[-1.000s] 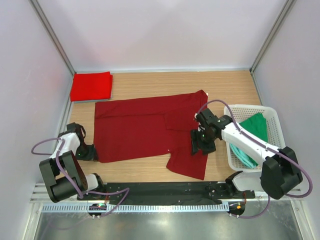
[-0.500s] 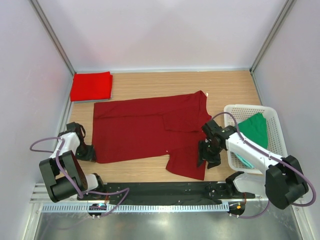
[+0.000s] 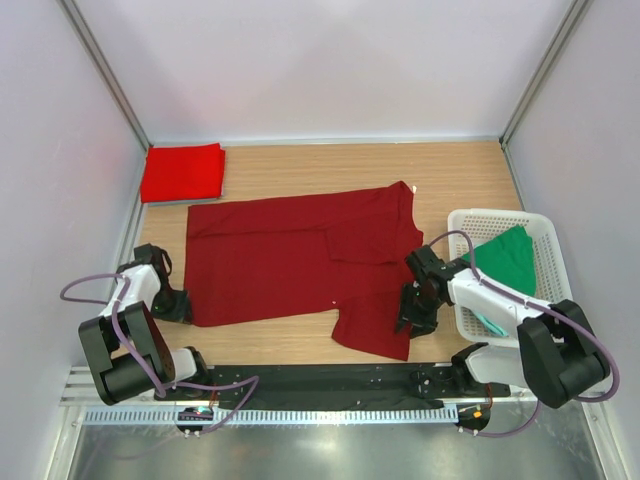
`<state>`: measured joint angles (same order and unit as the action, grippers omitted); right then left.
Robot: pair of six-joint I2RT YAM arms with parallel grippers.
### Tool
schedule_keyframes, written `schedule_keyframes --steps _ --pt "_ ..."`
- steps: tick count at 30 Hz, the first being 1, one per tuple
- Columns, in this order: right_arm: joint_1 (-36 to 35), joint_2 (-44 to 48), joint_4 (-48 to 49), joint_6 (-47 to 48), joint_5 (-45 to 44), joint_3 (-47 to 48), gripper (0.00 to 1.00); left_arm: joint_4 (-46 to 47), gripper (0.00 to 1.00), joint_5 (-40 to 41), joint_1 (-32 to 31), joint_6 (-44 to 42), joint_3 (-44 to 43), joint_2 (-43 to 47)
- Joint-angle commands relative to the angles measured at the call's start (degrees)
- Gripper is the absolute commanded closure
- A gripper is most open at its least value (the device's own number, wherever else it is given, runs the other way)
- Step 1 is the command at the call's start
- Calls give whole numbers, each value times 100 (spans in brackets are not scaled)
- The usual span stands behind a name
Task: Fold and stack the t-shirts
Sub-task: Fold the tshirt
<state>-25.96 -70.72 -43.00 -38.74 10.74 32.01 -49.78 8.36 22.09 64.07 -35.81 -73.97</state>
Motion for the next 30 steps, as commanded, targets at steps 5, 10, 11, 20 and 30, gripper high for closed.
schedule_keyframes --steps 5,10,11,20,30 --pt "12 -276 117 -134 -388 -81 58 135 100 605 -3 123 189 6" --pt "20 -163 12 -81 -371 -11 99 -198 100 763 -3 289 171 129" --pt "12 -66 -76 -64 -371 103 99 -260 100 772 -3 316 171 155" --pt "423 806 -1228 472 -643 1140 99 -910 100 1106 -178 -246 -549 217" --pt "1135 -494 -631 868 -617 2915 99 -946 100 1397 -661 -1028 -1805 -134"
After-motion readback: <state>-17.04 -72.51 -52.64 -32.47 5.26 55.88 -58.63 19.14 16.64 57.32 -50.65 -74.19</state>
